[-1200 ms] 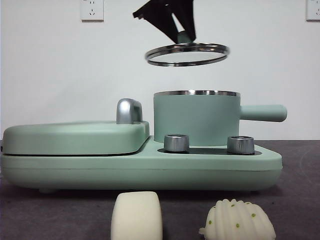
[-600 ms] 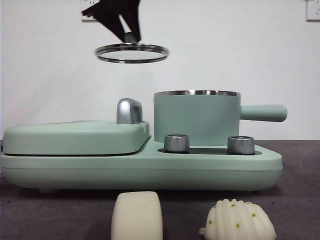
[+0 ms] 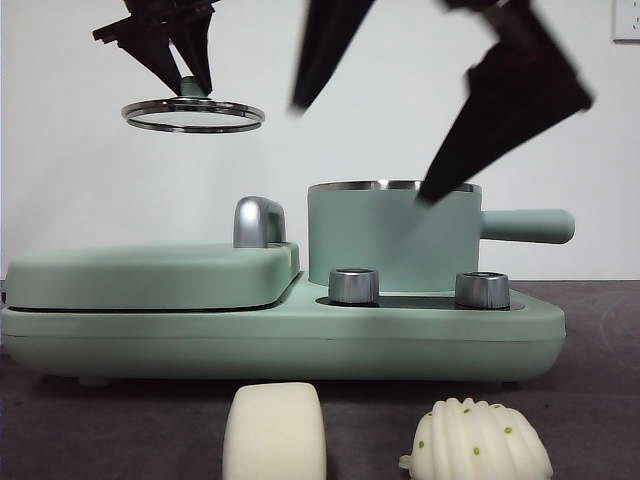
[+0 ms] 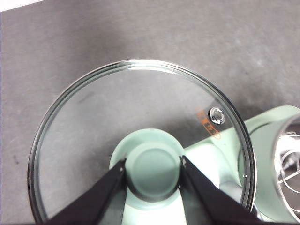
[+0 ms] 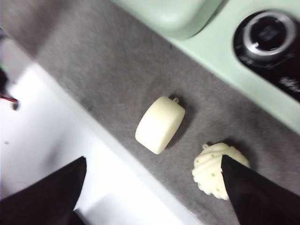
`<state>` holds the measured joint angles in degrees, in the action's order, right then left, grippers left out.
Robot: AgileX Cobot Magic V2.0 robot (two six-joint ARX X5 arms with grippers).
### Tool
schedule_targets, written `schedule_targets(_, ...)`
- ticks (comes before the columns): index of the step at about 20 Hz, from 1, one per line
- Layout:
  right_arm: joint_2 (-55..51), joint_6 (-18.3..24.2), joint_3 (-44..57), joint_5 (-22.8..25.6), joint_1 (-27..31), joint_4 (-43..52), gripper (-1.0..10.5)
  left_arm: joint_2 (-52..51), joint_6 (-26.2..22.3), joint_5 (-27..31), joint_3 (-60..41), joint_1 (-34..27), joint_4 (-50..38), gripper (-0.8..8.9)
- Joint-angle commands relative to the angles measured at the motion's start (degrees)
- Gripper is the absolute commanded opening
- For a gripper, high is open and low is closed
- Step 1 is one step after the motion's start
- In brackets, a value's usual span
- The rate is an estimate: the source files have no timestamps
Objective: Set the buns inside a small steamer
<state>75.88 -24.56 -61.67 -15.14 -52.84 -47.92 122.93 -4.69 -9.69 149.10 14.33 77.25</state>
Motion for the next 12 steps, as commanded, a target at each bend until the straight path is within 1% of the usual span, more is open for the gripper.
schedule_targets(1, 5.9, -2.1, -2.1, 1.9, -3.5, 0.6, 4.6, -0.5, 0.9, -0.2, 2.6, -0.6, -1.6, 0.86)
schedule_targets(5, 13.4, -2.5, -2.2, 2.3, -6.8, 5.7, 4.6, -0.5, 1.1, -0.2, 2.6, -1.6, -1.4, 0.86)
schedule_targets(8, 17.4, -2.9, -2.2, 5.8, -8.0, 6.8, 4.6, -0.5, 1.1, -0.2, 2.6, -1.6, -1.5, 0.86)
schedule_targets(10, 19.0, -3.6, -2.2, 6.6, -8.2, 6.8, 4.5, -0.5, 1.1, -0.2, 2.6, -1.6, -1.5, 0.86)
schedule_targets(12, 20.2, -3.5, -2.2, 6.3, -8.2, 7.4, 3.9, -0.5, 1.1, -0.2, 2.6, -1.6, -1.5, 0.86)
